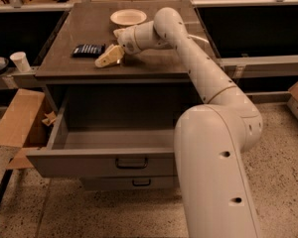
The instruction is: Place rxbar blueberry into top drawer
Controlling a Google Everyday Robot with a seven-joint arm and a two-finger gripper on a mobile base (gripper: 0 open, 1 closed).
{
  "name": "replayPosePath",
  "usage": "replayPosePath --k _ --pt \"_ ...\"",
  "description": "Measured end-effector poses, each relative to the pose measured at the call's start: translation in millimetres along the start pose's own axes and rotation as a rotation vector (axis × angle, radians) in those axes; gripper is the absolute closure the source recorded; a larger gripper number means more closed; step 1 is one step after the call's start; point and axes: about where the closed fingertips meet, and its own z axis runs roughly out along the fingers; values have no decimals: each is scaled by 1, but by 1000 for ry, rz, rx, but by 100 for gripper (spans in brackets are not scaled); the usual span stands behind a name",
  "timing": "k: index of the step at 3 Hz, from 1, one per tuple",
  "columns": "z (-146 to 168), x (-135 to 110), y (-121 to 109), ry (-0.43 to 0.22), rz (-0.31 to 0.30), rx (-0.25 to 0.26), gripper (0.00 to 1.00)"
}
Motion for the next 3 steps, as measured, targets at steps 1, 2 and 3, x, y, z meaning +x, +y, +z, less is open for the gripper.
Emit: replayPosePath --k 1,2,3 --pt "10 -14 3 -25 -1 -23 0" --pt "16 -22 7 -35 4 -39 0" --pt "23 -24 11 -24 39 -54 0"
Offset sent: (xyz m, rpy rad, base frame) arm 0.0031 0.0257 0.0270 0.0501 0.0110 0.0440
